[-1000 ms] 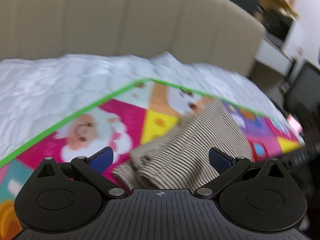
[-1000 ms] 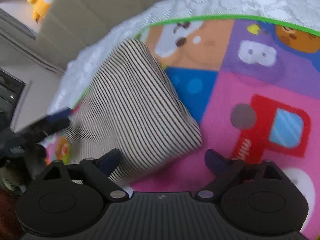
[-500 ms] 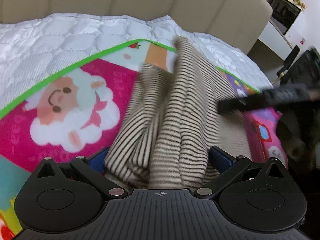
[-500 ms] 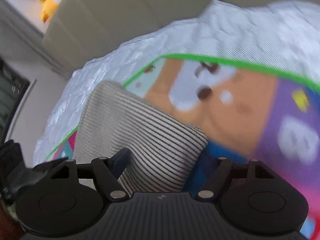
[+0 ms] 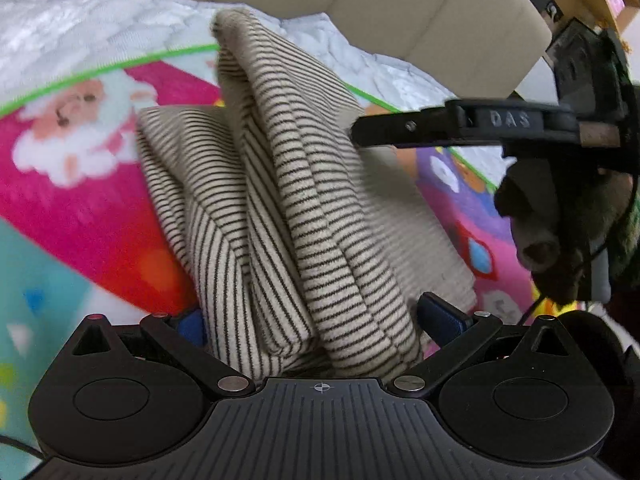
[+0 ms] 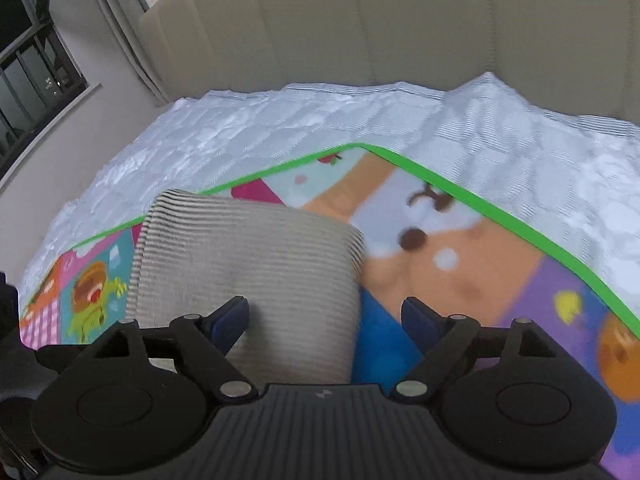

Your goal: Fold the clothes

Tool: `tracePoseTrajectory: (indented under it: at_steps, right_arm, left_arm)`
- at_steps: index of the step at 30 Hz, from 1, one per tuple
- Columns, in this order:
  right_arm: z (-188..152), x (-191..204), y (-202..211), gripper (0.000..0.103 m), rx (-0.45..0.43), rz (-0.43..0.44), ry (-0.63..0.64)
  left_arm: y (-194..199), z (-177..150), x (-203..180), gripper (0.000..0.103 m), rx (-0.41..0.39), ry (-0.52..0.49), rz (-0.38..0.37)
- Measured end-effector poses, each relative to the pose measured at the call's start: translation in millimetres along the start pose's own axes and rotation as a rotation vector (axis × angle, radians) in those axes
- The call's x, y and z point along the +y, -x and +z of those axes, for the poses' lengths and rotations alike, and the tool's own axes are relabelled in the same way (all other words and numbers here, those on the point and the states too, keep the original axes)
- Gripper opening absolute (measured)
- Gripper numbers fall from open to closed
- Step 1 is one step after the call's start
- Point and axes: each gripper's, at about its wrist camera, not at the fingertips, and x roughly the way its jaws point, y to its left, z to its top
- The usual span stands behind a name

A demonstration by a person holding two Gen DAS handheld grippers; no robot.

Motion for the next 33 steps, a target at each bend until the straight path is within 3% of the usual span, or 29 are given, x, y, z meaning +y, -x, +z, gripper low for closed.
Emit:
tracePoseTrajectory:
  at_steps: [2, 6, 8, 12, 15, 18, 20, 22, 26, 28, 33]
  right_arm:
    - [-12, -3, 12, 0.086, -0.012, -0.021, 0.019]
    - [-31, -17, 38, 0.088, -0.049, -0.035, 0.002]
    - [-38, -23, 46, 0.089, -0.065, -0.04, -0.025]
    - [-49, -32, 48, 0.09, -0.072, -0.051, -0.091]
    - [-57, -22, 47, 0.09, -0.096, -0.108, -0.057]
    - [-60, 5, 59, 0.09, -0.172, -0.148, 0.046]
    - [-65, 33, 68, 0.09, -0.226, -0.173, 0.176]
    - [-74, 66, 70, 0.09, -0.257, -0.187, 0.327]
    - [-96, 114, 50, 0.087, -0.214, -0.182, 0.532]
    - [-103, 124, 37, 0.077, -0.178, -0.217, 0.579]
    - [-109, 120, 37, 0.076, -0.179, -0.304, 0.619]
  left_arm:
    - [-2, -7, -11, 0.103, 0.003, 0.014, -0.009]
    - [1, -21, -43, 0.103, 0.02, -0.084, -0.011]
    - [14, -22, -43, 0.103, 0.0, -0.066, 0.001]
    - [51, -10, -19, 0.103, -0.135, 0.095, 0.063]
    - [62, 4, 2, 0.103, -0.225, 0.285, 0.239]
    - [58, 7, 12, 0.103, -0.267, 0.33, 0.388]
    - [55, 4, 14, 0.103, -0.274, 0.331, 0.425]
    - [49, 0, 16, 0.103, -0.258, 0.34, 0.444]
    - [47, -10, 19, 0.103, -0.24, 0.33, 0.48]
    - [47, -16, 20, 0.103, -0.232, 0.325, 0.498]
    - [45, -26, 27, 0.103, -0.214, 0.341, 0.503]
